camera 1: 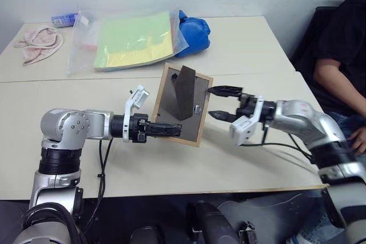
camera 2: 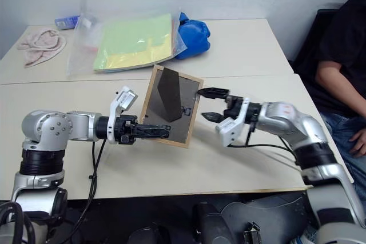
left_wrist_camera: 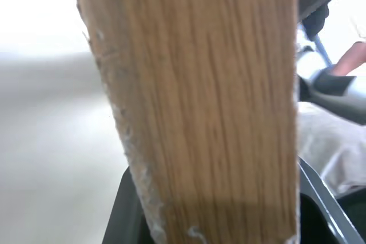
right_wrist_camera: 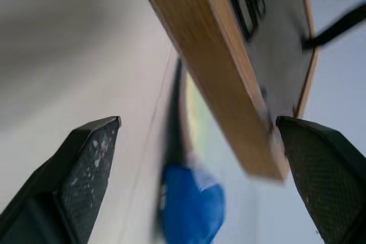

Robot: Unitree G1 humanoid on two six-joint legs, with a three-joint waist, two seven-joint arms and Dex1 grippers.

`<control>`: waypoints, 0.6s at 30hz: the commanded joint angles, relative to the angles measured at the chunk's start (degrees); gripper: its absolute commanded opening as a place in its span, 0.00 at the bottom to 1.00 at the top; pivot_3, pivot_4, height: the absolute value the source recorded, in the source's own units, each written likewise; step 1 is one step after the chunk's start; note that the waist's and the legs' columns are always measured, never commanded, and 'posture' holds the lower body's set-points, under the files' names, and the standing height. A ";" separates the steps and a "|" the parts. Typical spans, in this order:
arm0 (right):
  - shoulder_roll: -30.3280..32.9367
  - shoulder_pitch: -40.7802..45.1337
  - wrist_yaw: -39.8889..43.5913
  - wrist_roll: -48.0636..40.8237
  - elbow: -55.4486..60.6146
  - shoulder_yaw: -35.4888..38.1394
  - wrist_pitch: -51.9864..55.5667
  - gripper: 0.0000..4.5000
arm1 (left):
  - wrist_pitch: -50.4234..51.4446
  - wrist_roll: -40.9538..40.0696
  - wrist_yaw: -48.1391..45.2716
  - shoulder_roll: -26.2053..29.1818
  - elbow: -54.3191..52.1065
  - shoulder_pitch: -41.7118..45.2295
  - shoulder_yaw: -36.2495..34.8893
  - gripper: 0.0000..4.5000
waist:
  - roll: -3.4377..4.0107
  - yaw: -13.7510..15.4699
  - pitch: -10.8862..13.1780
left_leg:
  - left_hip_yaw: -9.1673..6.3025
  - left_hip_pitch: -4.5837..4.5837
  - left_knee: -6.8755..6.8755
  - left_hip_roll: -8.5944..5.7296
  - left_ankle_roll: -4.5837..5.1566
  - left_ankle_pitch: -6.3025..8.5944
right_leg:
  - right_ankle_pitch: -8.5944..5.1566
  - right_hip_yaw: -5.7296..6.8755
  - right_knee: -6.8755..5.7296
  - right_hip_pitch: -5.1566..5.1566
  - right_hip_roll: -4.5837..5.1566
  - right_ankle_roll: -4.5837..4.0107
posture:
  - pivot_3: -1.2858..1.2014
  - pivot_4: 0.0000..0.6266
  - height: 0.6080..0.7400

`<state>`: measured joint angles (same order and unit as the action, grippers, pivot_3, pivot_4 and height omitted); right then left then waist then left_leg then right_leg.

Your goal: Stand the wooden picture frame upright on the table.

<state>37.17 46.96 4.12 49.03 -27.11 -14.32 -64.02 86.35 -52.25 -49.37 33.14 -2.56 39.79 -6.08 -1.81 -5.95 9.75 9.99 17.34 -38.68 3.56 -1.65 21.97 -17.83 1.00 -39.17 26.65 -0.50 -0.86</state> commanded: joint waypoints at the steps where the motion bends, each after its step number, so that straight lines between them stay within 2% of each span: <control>1: -1.27 3.93 -17.21 9.86 -1.69 -1.99 -0.96 0.86 | 0.84 -2.33 -0.57 1.13 -1.76 0.92 -1.34 0.28 | 0.00 0.11 0.00 | -0.01 0.00 0.02 0.00 -0.01 -0.01 | -0.02 0.00 -0.02 0.00 0.00 -0.04 | 0.52 0.24 1.00; 8: -1.20 8.12 -30.46 16.85 -6.05 -8.39 1.12 0.39 | -2.09 -0.95 -0.54 2.72 -2.67 -0.49 -0.93 0.28 | 0.01 0.48 0.01 | 0.00 -0.01 0.03 0.00 -0.03 -0.01 | -0.04 0.00 -0.04 0.02 0.00 -0.08 | 0.52 0.24 1.00; 11: -0.62 9.38 -32.91 16.70 -7.53 -9.86 0.35 0.35 | -3.86 -0.35 0.88 3.37 -2.32 -1.53 -3.19 0.28 | 0.01 0.45 0.01 | 0.00 -0.03 0.04 0.00 -0.03 -0.02 | -0.05 0.00 -0.05 0.02 0.00 -0.09 | 0.52 0.24 1.00; 12: -0.48 9.86 -33.27 16.26 -7.96 -10.22 -0.17 0.34 | -4.08 0.10 2.24 3.86 -1.62 -1.78 -5.02 0.44 | 0.01 0.32 0.01 | 0.01 -0.04 0.04 -0.01 -0.03 -0.02 | -0.05 0.00 -0.07 0.02 0.00 -0.09 | 0.52 0.24 1.00; 16: -0.34 11.81 -30.85 11.30 -10.53 -10.95 -3.44 0.29 | -9.61 1.24 0.21 13.15 -6.43 -8.49 -12.96 0.67 | -0.02 -0.67 0.02 | 0.01 -0.10 0.14 -0.01 -0.09 -0.05 | -0.08 0.00 -0.12 0.04 -0.01 -0.13 | 0.52 0.24 1.00; 18: -0.55 12.48 -26.92 5.84 -13.24 -11.54 -6.58 0.28 | -13.40 1.06 -1.95 17.81 -10.19 -13.37 -19.65 0.79 | -0.03 -0.88 0.03 | -0.05 -0.23 0.36 -0.08 -0.18 -0.07 | -0.12 -0.10 -0.17 0.06 -0.03 -0.21 | 0.52 0.24 1.00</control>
<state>33.50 58.79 -24.02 61.85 -37.60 -28.06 -67.14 77.09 -55.05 -51.86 45.32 -12.40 28.63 -15.10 -1.83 -6.83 9.77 9.93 17.07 -38.26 3.46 -1.90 21.86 -17.97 0.86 -39.36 26.75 -0.55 -1.11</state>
